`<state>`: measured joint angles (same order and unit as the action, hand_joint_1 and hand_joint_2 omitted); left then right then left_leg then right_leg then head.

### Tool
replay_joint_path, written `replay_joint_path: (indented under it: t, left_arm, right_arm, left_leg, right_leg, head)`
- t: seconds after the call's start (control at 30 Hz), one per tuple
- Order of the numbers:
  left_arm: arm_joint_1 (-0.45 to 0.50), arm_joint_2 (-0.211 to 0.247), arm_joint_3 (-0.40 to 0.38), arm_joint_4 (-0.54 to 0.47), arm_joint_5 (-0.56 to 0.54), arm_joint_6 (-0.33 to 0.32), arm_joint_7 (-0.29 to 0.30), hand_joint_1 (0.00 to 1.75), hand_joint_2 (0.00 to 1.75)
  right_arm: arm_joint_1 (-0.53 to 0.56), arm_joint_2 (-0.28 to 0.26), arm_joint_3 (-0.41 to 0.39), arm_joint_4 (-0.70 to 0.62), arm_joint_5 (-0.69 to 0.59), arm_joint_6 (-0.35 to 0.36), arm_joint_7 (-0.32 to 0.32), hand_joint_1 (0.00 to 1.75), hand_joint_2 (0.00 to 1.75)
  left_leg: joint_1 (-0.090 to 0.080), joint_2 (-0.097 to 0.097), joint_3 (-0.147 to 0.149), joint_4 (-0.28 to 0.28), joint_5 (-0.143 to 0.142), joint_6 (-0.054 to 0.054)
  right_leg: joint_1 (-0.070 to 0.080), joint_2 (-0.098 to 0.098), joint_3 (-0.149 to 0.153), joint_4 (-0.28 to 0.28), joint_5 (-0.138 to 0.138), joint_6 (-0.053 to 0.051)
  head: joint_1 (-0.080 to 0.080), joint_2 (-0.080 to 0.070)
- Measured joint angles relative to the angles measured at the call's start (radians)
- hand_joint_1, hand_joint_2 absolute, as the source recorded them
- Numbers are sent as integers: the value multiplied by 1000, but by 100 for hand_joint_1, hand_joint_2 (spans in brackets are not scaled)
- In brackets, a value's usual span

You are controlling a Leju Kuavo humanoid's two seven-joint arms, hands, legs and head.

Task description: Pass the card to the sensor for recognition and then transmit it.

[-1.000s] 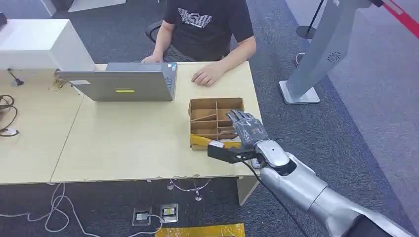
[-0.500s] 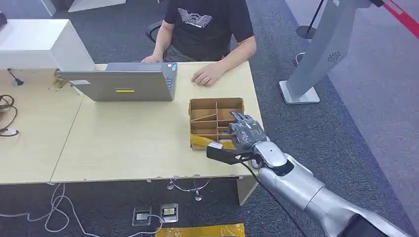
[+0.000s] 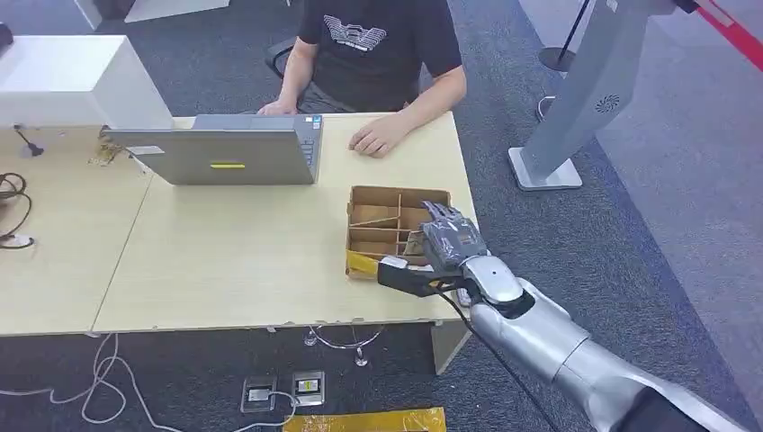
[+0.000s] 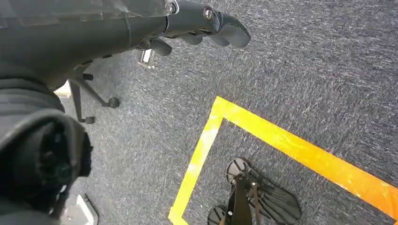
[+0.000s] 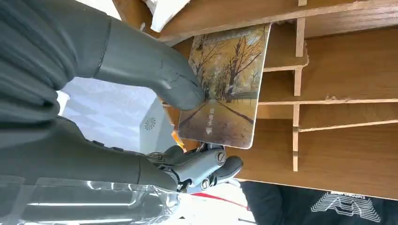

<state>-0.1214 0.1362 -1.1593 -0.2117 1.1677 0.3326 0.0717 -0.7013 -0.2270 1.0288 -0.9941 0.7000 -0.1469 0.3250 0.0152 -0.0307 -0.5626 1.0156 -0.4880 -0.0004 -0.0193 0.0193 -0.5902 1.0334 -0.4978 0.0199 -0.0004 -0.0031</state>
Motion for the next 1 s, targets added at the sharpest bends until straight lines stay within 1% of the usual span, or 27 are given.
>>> replay_joint_path:
  t: [0.1,0.2,0.23,0.37,0.43,0.5,0.67,0.73,0.8,0.87,1.0]
  left_arm:
    - [0,0,0,0,0,0,0,0,0]
    - [0,0,0,0,0,0,0,0,0]
    - [0,0,0,0,0,0,0,0,0]
    - [0,-2,0,0,1,7,0,0,0]
    - [0,-3,0,0,2,11,-3,0,0]
    - [0,-4,0,0,2,12,-8,0,0]
    - [0,-7,0,0,2,11,-18,0,0]
    - [0,-7,0,0,2,10,-18,0,0]
    - [0,-9,0,0,1,3,-21,0,0]
    - [0,-10,0,0,-1,-1,-27,0,0]
    - [0,-11,-1,0,-8,-6,-35,0,0]
  right_arm:
    - [-1,0,0,0,6,-11,-5,175,175]
    - [-13,1,-2,-2,38,-57,-6,175,175]
    - [-19,1,-4,-5,65,-89,-6,175,175]
    - [-56,1,-37,-63,235,-289,-18,175,175]
    - [-82,1,-58,-98,273,-348,-34,175,175]
    - [-106,1,-78,-130,283,-355,-38,175,175]
    - [-156,4,-109,-159,259,-304,-34,175,175]
    - [-163,9,-117,-158,225,-300,-44,175,175]
    - [-165,16,-130,-149,130,-298,-66,175,175]
    - [-166,22,-139,-125,69,-305,-77,175,175]
    - [-166,27,-158,-80,49,-307,-72,175,175]
  left_leg:
    - [0,0,0,0,0,0]
    - [0,0,0,0,0,0]
    - [0,0,0,0,0,0]
    - [0,0,0,0,0,0]
    - [0,0,0,0,0,0]
    - [0,0,0,0,0,0]
    - [0,0,0,0,0,0]
    - [0,0,0,0,0,0]
    - [0,0,0,0,0,0]
    - [0,0,0,0,0,0]
    - [0,0,0,0,0,0]
  right_leg:
    - [0,0,0,0,0,0]
    - [0,0,0,0,0,0]
    - [0,0,0,0,0,0]
    - [0,0,0,0,0,0]
    - [0,0,0,0,0,0]
    - [0,0,0,0,0,0]
    - [0,0,0,0,0,0]
    - [0,0,0,0,0,0]
    - [0,0,0,0,0,0]
    - [0,0,0,0,0,0]
    - [0,0,0,0,0,0]
  head:
    - [0,0]
    - [0,0]
    - [0,0]
    - [0,0]
    - [0,0]
    - [0,0]
    - [0,0]
    - [0,0]
    - [0,0]
    - [0,0]
    - [0,0]
